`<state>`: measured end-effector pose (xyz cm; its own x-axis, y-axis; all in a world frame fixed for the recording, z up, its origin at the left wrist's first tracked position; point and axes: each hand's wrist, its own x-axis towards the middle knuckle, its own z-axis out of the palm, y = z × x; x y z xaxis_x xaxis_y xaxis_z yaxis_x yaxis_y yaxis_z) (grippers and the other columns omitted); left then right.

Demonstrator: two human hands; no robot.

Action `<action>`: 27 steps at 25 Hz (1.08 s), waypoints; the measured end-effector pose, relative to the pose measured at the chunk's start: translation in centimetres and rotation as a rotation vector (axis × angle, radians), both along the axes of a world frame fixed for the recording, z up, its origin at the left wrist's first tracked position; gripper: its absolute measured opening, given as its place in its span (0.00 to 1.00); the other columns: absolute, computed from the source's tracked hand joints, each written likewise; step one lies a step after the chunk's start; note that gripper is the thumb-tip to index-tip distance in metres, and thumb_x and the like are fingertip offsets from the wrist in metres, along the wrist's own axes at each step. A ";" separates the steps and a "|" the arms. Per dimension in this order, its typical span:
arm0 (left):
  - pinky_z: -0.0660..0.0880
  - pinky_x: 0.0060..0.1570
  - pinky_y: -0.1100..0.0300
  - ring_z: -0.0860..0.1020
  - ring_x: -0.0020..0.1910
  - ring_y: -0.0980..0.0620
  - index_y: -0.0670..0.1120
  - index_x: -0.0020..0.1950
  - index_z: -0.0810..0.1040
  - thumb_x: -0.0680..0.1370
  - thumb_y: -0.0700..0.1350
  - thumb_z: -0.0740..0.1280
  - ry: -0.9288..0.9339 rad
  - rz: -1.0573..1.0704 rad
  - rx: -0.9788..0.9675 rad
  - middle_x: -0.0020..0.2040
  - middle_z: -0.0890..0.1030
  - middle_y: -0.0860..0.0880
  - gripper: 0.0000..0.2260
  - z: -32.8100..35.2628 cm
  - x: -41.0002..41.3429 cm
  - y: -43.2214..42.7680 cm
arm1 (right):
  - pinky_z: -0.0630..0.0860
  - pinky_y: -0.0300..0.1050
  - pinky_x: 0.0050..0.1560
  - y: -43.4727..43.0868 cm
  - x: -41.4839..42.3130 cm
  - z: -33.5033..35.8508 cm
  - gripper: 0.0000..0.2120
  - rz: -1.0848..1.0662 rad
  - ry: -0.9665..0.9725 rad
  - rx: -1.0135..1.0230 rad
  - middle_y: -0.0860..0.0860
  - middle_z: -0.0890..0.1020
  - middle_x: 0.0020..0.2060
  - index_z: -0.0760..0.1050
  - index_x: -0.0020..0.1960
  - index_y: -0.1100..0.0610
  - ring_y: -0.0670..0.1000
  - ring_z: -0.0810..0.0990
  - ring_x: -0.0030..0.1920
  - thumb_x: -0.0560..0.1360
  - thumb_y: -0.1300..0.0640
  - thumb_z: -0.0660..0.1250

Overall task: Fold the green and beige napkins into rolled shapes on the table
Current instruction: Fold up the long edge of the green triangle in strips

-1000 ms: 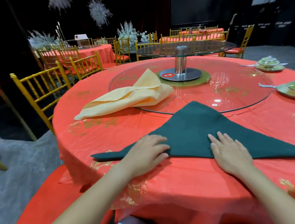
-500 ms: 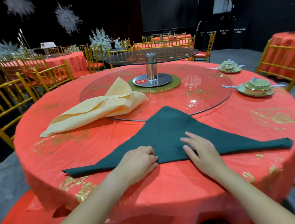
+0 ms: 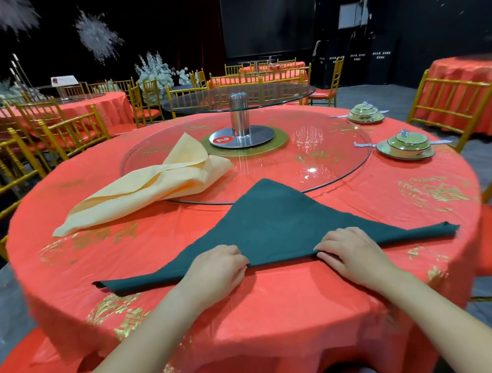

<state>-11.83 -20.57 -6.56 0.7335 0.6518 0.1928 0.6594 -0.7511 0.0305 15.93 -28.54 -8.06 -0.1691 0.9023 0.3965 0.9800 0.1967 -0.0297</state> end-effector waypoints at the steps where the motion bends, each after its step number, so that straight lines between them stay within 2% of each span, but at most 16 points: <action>1: 0.76 0.44 0.53 0.77 0.48 0.48 0.48 0.50 0.80 0.72 0.57 0.42 -0.003 -0.002 0.002 0.46 0.79 0.50 0.29 -0.1 -0.1 0.0 | 0.75 0.45 0.41 -0.1 0.0 0.1 0.15 -0.001 0.012 -0.014 0.42 0.80 0.37 0.81 0.43 0.48 0.48 0.80 0.37 0.73 0.46 0.56; 4: 0.73 0.47 0.54 0.77 0.50 0.49 0.48 0.53 0.79 0.72 0.57 0.41 0.012 -0.002 -0.064 0.48 0.79 0.51 0.29 0.0 -0.7 -0.1 | 0.74 0.45 0.45 -0.5 -0.1 0.4 0.15 0.026 0.011 -0.098 0.43 0.81 0.40 0.81 0.46 0.49 0.48 0.81 0.42 0.75 0.46 0.57; 7: 0.72 0.51 0.55 0.76 0.53 0.48 0.47 0.55 0.78 0.79 0.50 0.53 0.009 0.031 -0.125 0.50 0.78 0.50 0.16 0.1 -0.8 0.5 | 0.71 0.44 0.54 -0.3 0.0 0.6 0.12 0.002 0.109 -0.235 0.46 0.79 0.50 0.78 0.55 0.50 0.49 0.77 0.53 0.79 0.49 0.58; 10: 0.70 0.53 0.56 0.75 0.55 0.47 0.48 0.56 0.78 0.80 0.45 0.58 -0.009 0.094 -0.184 0.49 0.74 0.51 0.11 0.1 0.0 1.3 | 0.71 0.47 0.55 0.5 -0.3 0.5 0.10 -0.125 0.210 -0.254 0.46 0.78 0.51 0.75 0.56 0.49 0.50 0.75 0.55 0.78 0.49 0.60; 13: 0.69 0.58 0.55 0.73 0.59 0.47 0.49 0.62 0.76 0.80 0.45 0.58 0.000 0.154 -0.195 0.55 0.75 0.48 0.12 0.0 0.6 1.7 | 0.68 0.45 0.50 0.9 -0.5 0.2 0.07 -0.219 0.248 -0.212 0.45 0.76 0.47 0.73 0.51 0.50 0.50 0.75 0.53 0.76 0.48 0.63; 16: 0.68 0.58 0.54 0.70 0.61 0.47 0.50 0.65 0.72 0.79 0.43 0.57 0.036 0.166 -0.079 0.59 0.74 0.49 0.15 -0.4 1.1 1.4 | 0.68 0.46 0.55 1.1 -0.5 0.1 0.07 -0.249 0.235 -0.209 0.45 0.75 0.48 0.74 0.49 0.48 0.49 0.73 0.54 0.75 0.46 0.64; 18: 0.68 0.59 0.54 0.70 0.62 0.47 0.50 0.66 0.71 0.79 0.41 0.56 -0.060 0.133 -0.053 0.62 0.73 0.50 0.17 -0.5 2.3 0.8 | 0.68 0.46 0.56 1.2 -0.5 0.3 0.07 -0.252 0.247 -0.225 0.45 0.75 0.48 0.74 0.49 0.48 0.49 0.73 0.55 0.75 0.46 0.64; 20: 0.65 0.64 0.56 0.69 0.65 0.49 0.48 0.67 0.70 0.80 0.44 0.55 -0.172 0.113 -0.085 0.66 0.72 0.51 0.16 -0.6 4.3 0.3 | 0.67 0.46 0.56 1.3 -0.6 0.4 0.07 -0.253 0.248 -0.236 0.45 0.75 0.48 0.75 0.49 0.48 0.49 0.72 0.55 0.76 0.46 0.64; 22: 0.60 0.68 0.56 0.64 0.71 0.51 0.46 0.70 0.66 0.81 0.49 0.53 -0.188 0.136 -0.123 0.71 0.68 0.50 0.18 -1.0 6.5 0.0 | 0.67 0.46 0.56 1.2 -0.8 0.5 0.08 -0.270 0.242 -0.249 0.46 0.75 0.48 0.75 0.49 0.48 0.49 0.72 0.56 0.75 0.46 0.64; 24: 0.54 0.72 0.53 0.56 0.75 0.51 0.45 0.73 0.61 0.82 0.52 0.50 -0.138 0.213 -0.178 0.75 0.61 0.49 0.21 -1.7 7.7 -0.2 | 0.67 0.46 0.56 1.2 -0.8 0.6 0.08 -0.295 0.236 -0.259 0.46 0.75 0.49 0.76 0.50 0.48 0.49 0.73 0.56 0.75 0.46 0.64; 27: 0.50 0.73 0.49 0.51 0.76 0.51 0.46 0.76 0.54 0.82 0.55 0.47 -0.035 0.274 -0.194 0.77 0.54 0.49 0.24 -2.8 8.3 -0.3 | 0.66 0.47 0.62 0.7 -1.6 0.6 0.14 -0.306 0.204 -0.209 0.47 0.76 0.57 0.75 0.59 0.49 0.50 0.72 0.61 0.77 0.45 0.60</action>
